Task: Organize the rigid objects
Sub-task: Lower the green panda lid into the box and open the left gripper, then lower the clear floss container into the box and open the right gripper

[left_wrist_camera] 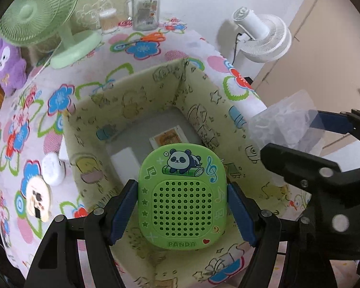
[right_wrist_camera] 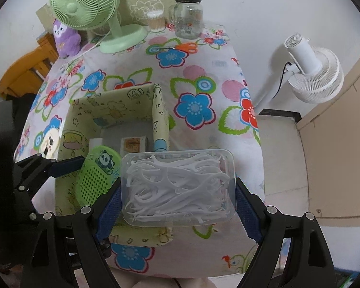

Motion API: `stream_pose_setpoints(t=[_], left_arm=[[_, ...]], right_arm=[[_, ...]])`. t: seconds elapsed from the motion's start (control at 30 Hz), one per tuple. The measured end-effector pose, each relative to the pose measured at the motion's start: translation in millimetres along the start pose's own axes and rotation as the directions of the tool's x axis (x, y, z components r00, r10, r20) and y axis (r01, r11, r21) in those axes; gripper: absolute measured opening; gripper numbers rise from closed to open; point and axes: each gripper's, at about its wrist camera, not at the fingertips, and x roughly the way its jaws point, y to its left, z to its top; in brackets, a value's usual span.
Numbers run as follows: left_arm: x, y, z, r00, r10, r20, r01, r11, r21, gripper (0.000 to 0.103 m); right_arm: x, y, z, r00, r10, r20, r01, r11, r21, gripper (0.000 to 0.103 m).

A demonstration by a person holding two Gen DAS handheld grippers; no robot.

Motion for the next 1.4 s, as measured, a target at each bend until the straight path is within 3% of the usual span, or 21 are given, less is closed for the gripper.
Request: stream_pose_setpoints(t=[0.33,0.97,1.13,1.4], left_arm=[[1.8,-2.3,-12.0,0.999,0.026,0.019,-0.025,0.998,-0.054,0.077],[-35.6,0.1,-29.3,0.997,0.052,0.062,-0.05,0.998,-0.03,0.088],[-50.7,7.3,-31.3,0.991,0.105,0.088,-0.102,0.994,-0.035,0.092],[-52.2,46.7,-38.0,0.983,0.171,0.058,-0.161,0.974,-0.158,0.094]], right_arm=[[12.3,7.1,-0.9,0.999,0.019,-0.029,-0.021,0.997,-0.079,0.087],[6.8,32.4,-2.4,0.998,0.066,-0.018,-0.068,0.991,-0.116,0.087],[6.8,40.6,4.1,0.997,0.075,-0.011,-0.076,0.989,-0.124,0.087],[15.7,60.7,16.0,0.996,0.088,-0.018,-0.09,0.981,-0.172,0.087]])
